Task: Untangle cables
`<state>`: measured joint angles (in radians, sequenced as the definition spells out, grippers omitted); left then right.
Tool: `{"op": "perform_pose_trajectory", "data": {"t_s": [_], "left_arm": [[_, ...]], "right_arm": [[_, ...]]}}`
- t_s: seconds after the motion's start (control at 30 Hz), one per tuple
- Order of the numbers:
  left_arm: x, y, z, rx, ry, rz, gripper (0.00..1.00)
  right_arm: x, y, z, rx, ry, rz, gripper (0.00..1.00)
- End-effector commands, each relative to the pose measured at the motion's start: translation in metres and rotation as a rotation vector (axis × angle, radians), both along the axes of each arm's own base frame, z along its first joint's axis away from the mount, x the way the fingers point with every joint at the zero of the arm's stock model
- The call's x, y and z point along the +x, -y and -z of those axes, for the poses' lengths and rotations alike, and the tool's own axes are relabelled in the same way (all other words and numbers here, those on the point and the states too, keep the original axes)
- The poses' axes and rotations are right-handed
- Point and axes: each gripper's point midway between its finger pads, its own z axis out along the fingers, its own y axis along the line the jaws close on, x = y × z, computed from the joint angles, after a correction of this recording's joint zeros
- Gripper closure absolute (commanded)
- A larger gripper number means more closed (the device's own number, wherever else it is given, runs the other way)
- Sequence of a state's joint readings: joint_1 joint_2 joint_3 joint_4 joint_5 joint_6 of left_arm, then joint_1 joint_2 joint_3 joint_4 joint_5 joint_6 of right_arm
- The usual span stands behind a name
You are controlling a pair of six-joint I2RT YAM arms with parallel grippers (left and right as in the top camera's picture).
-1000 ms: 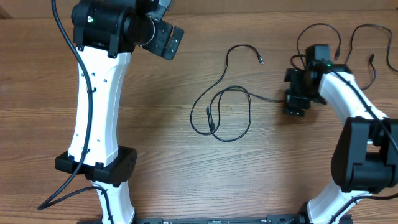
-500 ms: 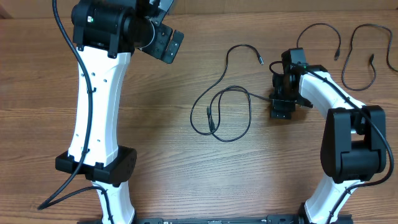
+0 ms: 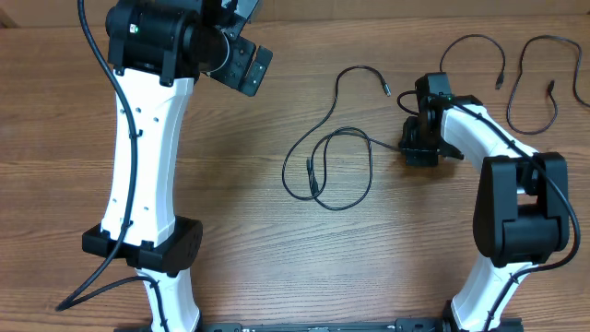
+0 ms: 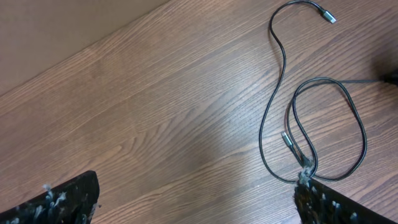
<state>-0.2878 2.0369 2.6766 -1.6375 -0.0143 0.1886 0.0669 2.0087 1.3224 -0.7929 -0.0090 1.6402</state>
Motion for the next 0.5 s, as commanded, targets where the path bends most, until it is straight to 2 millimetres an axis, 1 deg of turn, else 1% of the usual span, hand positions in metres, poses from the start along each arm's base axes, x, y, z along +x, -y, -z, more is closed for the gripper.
{"op": "perform_pose_trajectory", "data": {"t_s": [0.0, 0.07, 0.13, 0.2, 0.23, 0.27, 0.37, 0.4, 0.43, 0.47], "left_arm": [[0.001, 0.002, 0.002, -0.009, -0.007, -0.003, 0.0], [0.001, 0.002, 0.001, -0.01, -0.003, -0.003, 0.0], [0.002, 0.002, 0.001, -0.012, 0.001, -0.003, 0.0], [0.003, 0.002, 0.0, -0.013, 0.004, -0.003, 0.0], [0.003, 0.002, 0.0, -0.013, 0.005, -0.003, 0.0], [0.003, 0.002, 0.0, -0.013, 0.007, -0.003, 0.0], [0.004, 0.003, -0.001, -0.015, 0.01, -0.003, 0.0], [0.005, 0.003, -0.001, -0.016, 0.013, -0.003, 0.0], [0.005, 0.003, -0.001, -0.016, 0.014, -0.003, 0.0], [0.005, 0.003, -0.001, -0.017, 0.016, -0.003, 0.0]], "right_arm": [[0.012, 0.022, -0.006, -0.103, 0.023, -0.104, 0.96], [0.029, 0.031, -0.035, -0.163, 0.104, -0.158, 0.96], [0.054, 0.036, -0.075, -0.241, 0.223, -0.283, 0.96], [0.078, 0.037, -0.127, -0.326, 0.351, -0.441, 0.96], [0.085, 0.037, -0.148, -0.358, 0.397, -0.493, 0.96], [0.093, 0.036, -0.175, -0.401, 0.453, -0.554, 0.96], [0.107, 0.032, -0.251, -0.521, 0.606, -0.7, 0.96], [0.107, 0.028, -0.284, -0.568, 0.663, -0.753, 0.96], [0.106, 0.027, -0.301, -0.59, 0.691, -0.774, 0.96], [0.103, 0.024, -0.326, -0.624, 0.732, -0.803, 0.96]]}}
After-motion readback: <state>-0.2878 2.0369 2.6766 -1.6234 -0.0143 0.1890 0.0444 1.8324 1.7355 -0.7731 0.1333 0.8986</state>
